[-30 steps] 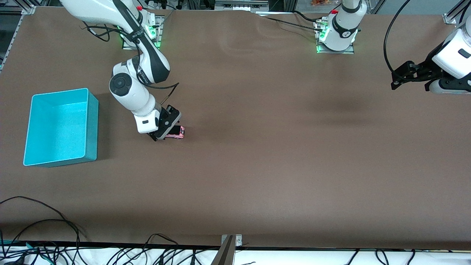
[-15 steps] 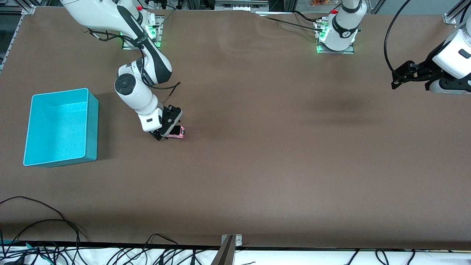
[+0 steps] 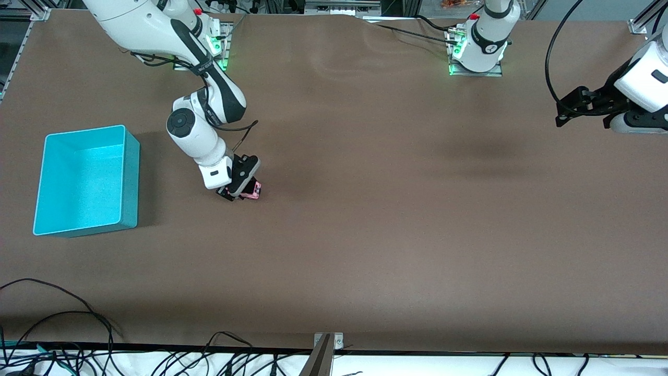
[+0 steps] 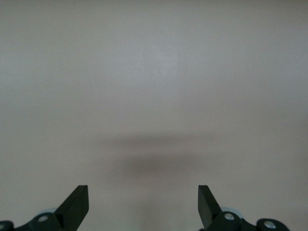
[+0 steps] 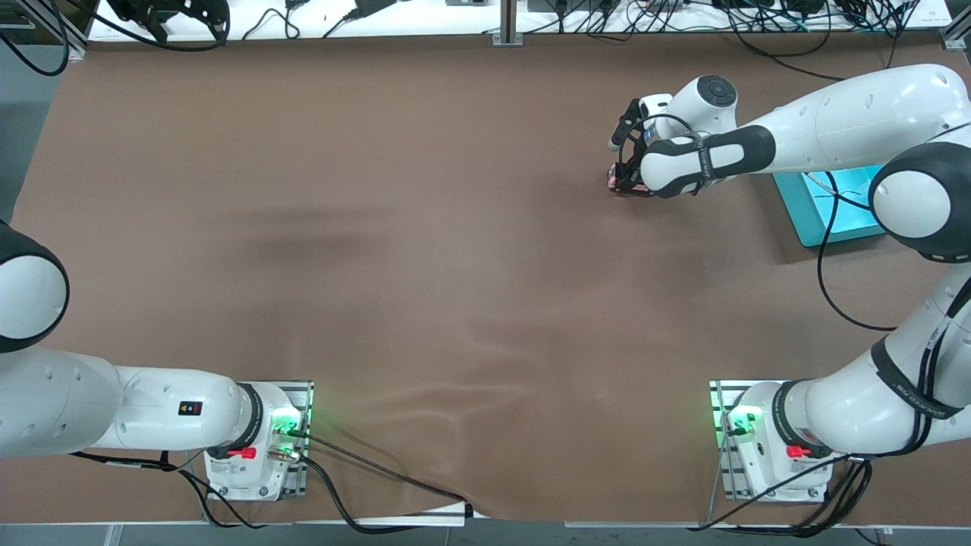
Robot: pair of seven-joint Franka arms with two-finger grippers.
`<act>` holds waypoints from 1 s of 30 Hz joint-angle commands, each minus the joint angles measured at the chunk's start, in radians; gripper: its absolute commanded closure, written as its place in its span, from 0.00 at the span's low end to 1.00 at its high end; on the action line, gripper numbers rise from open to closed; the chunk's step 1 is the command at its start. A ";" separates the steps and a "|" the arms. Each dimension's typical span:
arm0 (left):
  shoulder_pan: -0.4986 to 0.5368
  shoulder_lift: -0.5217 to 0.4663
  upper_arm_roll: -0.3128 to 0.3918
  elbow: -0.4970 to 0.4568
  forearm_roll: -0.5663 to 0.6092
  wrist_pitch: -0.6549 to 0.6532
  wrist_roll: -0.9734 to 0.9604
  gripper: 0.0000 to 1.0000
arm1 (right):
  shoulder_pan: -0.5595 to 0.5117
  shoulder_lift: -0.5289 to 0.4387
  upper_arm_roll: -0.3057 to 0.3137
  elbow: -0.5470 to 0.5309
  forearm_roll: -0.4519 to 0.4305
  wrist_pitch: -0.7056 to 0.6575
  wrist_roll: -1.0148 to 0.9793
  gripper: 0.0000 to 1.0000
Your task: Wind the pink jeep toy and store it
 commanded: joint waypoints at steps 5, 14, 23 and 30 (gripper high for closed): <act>0.002 0.030 0.012 0.064 -0.006 -0.014 -0.014 0.00 | -0.035 -0.070 0.001 0.017 0.015 -0.103 -0.038 0.75; 0.003 0.047 0.013 0.090 -0.002 -0.014 -0.011 0.00 | -0.064 -0.209 -0.034 0.164 0.017 -0.523 -0.040 0.74; 0.000 0.050 0.010 0.092 0.000 -0.014 -0.012 0.00 | -0.066 -0.364 -0.167 0.173 0.187 -0.689 -0.053 0.73; 0.002 0.050 0.010 0.092 0.000 -0.014 -0.014 0.00 | -0.066 -0.466 -0.319 0.135 0.187 -0.777 -0.205 0.73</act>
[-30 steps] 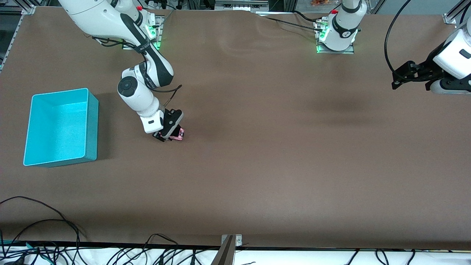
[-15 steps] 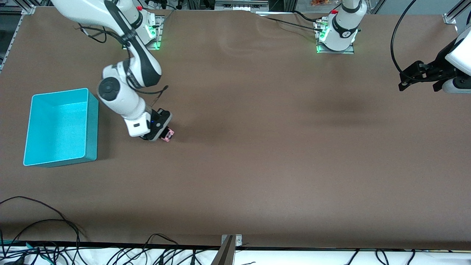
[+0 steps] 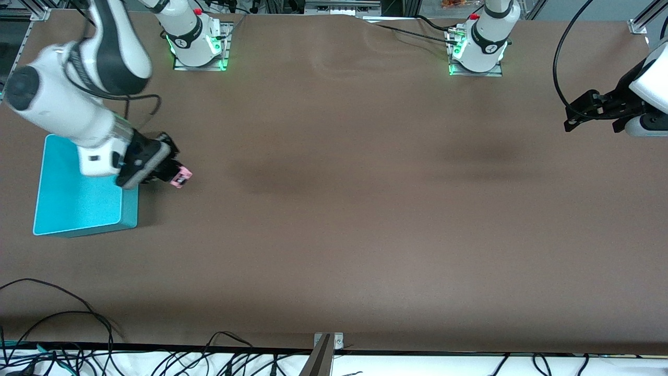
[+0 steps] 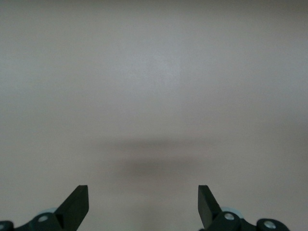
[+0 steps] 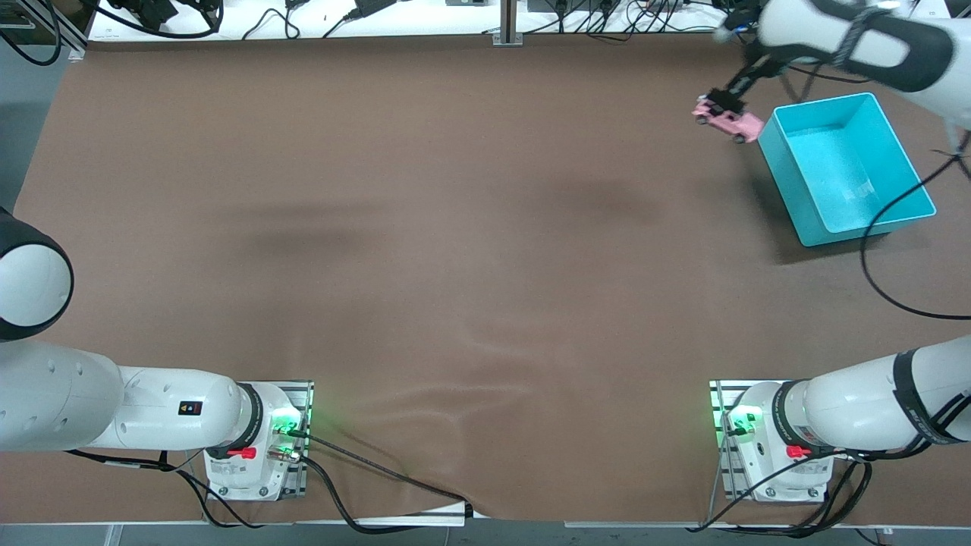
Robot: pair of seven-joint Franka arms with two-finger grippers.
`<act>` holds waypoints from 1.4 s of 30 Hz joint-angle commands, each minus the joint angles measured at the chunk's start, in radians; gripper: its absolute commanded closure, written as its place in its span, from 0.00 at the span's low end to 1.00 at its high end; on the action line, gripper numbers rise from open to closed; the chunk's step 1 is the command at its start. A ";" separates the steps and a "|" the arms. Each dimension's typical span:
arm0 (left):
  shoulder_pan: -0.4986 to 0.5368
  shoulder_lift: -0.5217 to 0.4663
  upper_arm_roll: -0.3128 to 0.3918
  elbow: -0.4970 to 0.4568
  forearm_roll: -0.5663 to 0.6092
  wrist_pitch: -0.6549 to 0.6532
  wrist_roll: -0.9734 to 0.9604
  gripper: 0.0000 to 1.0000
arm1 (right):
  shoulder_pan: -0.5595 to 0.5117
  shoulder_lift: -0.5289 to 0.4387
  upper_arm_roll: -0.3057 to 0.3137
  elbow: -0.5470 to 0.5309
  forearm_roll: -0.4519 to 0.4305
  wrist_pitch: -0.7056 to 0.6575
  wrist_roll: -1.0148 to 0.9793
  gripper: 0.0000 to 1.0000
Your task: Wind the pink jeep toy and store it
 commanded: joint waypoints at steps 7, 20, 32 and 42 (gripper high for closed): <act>-0.005 0.019 -0.005 0.040 0.001 -0.014 -0.012 0.00 | 0.000 -0.089 -0.328 -0.070 0.027 -0.071 -0.442 0.73; -0.008 0.019 -0.005 0.040 0.001 -0.014 -0.011 0.00 | 0.000 -0.038 -0.517 -0.127 -0.050 -0.039 -0.591 0.73; -0.011 0.019 -0.005 0.040 0.001 -0.014 -0.011 0.00 | -0.029 0.029 -0.531 -0.231 -0.053 0.099 -0.703 0.74; -0.011 0.019 -0.005 0.040 0.003 -0.014 -0.011 0.00 | -0.040 0.132 -0.531 -0.231 -0.038 0.202 -0.736 0.74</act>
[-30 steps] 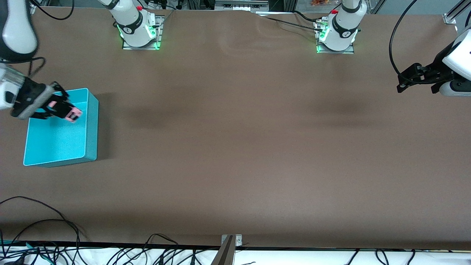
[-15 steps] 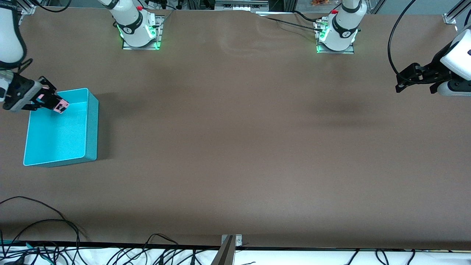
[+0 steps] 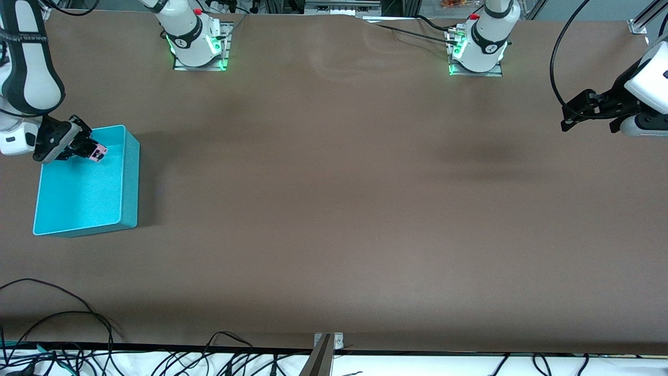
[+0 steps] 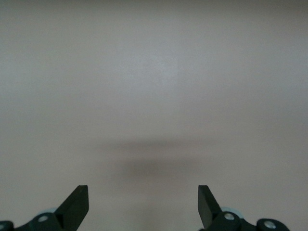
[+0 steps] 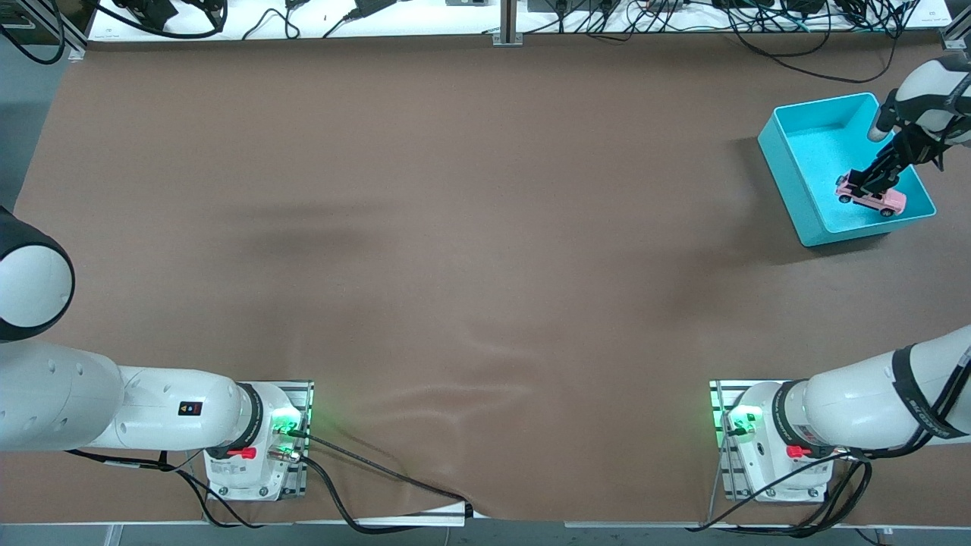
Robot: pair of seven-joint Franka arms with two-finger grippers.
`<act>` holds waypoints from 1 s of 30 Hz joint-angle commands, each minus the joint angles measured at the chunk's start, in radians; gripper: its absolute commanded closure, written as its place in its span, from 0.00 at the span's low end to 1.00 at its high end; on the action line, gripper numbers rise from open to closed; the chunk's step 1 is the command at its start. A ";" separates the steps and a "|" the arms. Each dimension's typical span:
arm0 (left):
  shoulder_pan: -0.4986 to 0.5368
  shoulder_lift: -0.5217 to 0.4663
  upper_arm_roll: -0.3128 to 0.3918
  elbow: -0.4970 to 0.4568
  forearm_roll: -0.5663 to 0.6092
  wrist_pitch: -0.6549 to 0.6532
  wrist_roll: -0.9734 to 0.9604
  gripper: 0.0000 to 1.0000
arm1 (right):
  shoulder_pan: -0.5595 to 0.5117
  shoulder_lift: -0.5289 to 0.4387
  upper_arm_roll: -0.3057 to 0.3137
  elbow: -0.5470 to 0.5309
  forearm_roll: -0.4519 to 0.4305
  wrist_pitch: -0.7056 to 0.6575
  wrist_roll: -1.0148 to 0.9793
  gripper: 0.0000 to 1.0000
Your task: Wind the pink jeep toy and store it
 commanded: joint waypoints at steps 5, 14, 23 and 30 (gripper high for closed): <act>-0.006 0.017 0.001 0.037 0.003 -0.014 -0.011 0.00 | -0.009 0.086 -0.001 0.004 0.066 0.057 -0.027 0.74; -0.006 0.017 0.001 0.037 0.003 -0.014 -0.011 0.00 | -0.002 0.135 0.008 0.008 0.131 0.082 -0.053 0.74; -0.006 0.017 0.001 0.037 0.003 -0.014 -0.011 0.00 | 0.000 0.160 0.028 0.031 0.134 0.082 -0.125 0.74; -0.006 0.017 0.001 0.037 0.003 -0.014 -0.011 0.00 | 0.001 0.184 0.046 0.060 0.138 0.079 -0.176 0.74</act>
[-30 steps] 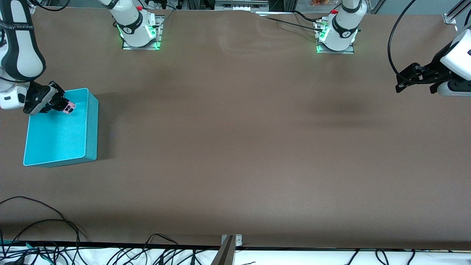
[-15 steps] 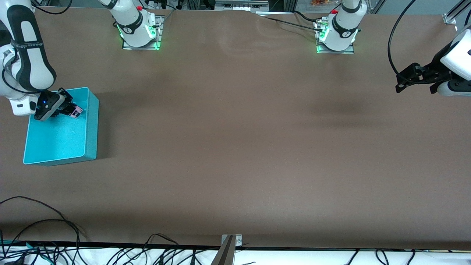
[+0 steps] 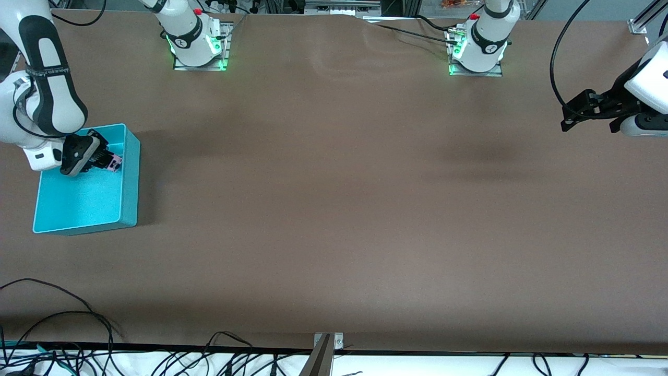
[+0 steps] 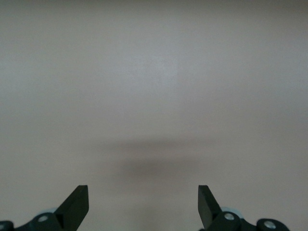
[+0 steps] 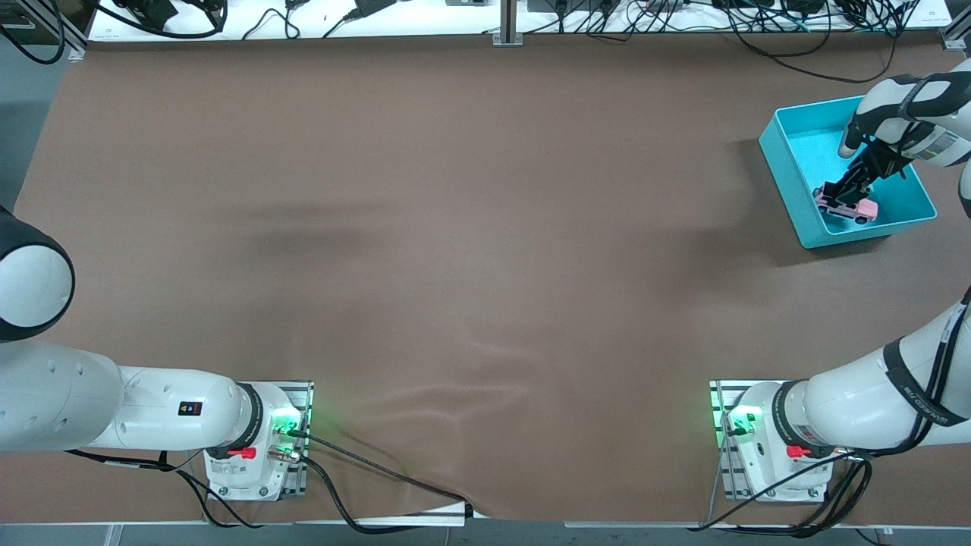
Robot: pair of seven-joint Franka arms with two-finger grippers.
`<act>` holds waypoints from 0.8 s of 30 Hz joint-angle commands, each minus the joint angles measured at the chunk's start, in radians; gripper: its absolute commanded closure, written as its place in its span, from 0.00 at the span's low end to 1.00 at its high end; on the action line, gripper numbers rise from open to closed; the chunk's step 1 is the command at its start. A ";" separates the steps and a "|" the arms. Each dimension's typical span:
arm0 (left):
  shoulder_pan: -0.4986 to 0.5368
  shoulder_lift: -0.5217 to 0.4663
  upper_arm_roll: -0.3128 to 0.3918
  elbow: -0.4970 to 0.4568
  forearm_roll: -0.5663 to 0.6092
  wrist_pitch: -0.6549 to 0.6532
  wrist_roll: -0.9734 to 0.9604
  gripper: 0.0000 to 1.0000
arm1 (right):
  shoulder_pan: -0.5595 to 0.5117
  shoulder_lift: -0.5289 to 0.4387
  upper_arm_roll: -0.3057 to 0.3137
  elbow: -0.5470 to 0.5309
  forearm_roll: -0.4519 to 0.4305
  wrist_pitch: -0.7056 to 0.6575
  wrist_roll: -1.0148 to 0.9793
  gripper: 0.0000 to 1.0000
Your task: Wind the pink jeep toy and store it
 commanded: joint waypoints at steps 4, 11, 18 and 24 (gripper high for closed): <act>-0.005 0.017 0.001 0.037 0.003 -0.014 -0.011 0.00 | -0.006 0.048 0.008 0.035 0.036 -0.005 -0.062 0.74; -0.005 0.017 0.001 0.037 0.003 -0.014 -0.011 0.00 | -0.005 0.069 0.012 0.043 0.079 -0.012 -0.105 0.58; -0.005 0.019 0.001 0.037 0.003 -0.014 -0.011 0.00 | 0.000 0.056 0.011 0.058 0.081 -0.035 -0.096 0.00; -0.005 0.017 0.001 0.037 0.003 -0.014 -0.011 0.00 | 0.000 0.036 0.008 0.113 0.082 -0.130 -0.082 0.00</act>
